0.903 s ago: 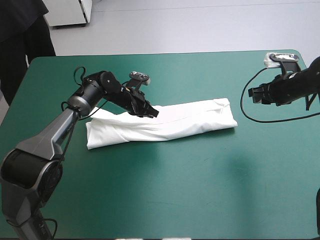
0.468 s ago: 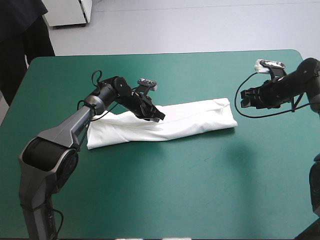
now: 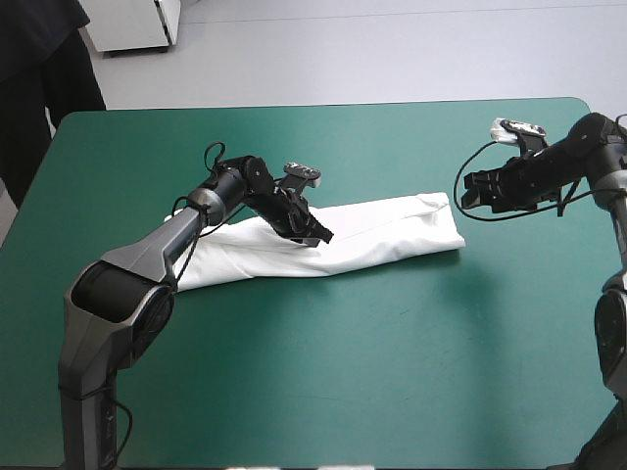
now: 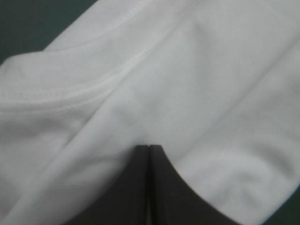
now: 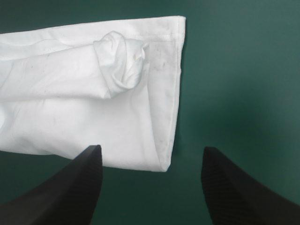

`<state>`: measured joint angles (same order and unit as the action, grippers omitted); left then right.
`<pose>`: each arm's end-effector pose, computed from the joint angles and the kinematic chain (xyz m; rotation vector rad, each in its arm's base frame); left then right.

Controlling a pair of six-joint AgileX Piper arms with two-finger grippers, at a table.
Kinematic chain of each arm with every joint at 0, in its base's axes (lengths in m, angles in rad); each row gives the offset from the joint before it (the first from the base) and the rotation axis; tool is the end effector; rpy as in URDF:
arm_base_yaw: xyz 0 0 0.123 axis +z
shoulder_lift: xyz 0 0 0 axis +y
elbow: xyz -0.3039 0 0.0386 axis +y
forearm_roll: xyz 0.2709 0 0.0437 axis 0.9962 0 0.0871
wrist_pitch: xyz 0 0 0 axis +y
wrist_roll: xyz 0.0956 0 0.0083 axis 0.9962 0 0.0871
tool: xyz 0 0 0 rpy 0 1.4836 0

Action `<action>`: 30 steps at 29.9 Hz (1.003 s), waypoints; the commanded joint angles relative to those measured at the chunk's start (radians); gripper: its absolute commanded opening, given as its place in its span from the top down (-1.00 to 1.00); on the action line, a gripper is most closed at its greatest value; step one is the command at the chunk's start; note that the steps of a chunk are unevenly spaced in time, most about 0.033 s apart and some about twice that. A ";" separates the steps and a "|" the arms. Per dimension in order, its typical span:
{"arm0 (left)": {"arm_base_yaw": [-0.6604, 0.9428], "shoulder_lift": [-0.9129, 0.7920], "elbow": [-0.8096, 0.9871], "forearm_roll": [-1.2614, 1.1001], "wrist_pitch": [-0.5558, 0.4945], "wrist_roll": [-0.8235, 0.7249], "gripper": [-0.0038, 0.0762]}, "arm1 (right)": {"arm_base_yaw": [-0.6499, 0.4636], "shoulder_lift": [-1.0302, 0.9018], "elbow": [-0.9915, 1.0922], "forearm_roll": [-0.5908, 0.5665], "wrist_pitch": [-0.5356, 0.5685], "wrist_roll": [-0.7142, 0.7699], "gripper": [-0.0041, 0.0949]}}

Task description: Fold the cloth

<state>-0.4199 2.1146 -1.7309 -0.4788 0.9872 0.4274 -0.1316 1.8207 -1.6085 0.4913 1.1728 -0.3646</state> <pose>0.4302 -0.2325 0.2188 0.8760 2.6526 -0.6184 0.4156 -0.0129 0.3115 -0.1388 2.7094 0.5502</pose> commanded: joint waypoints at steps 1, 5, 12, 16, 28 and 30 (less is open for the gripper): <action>-0.006 -0.037 -0.023 0.001 -0.005 -0.011 0.96 | 0.014 -0.007 -0.040 0.052 -0.021 -0.016 -0.27; -0.006 -0.035 -0.024 -0.001 0.003 -0.011 0.96 | 0.043 0.051 -0.042 0.054 -0.019 -0.035 -0.27; -0.006 -0.035 -0.033 -0.001 0.030 -0.011 0.96 | 0.077 0.125 -0.094 0.054 -0.014 -0.033 -0.27; -0.006 -0.035 -0.033 -0.001 0.034 -0.001 0.96 | 0.079 0.157 -0.131 0.058 -0.020 -0.033 -0.27; -0.006 -0.035 -0.033 0.001 0.030 0.006 0.96 | 0.080 0.244 -0.137 0.079 -0.007 -0.027 -0.27; -0.006 -0.035 -0.033 0.001 0.027 0.006 0.96 | 0.080 0.257 -0.137 0.114 0.000 -0.027 -0.26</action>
<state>-0.4199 2.1202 -1.7425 -0.4776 1.0044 0.4311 -0.0516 2.1073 -1.7222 0.5405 1.1614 -0.3873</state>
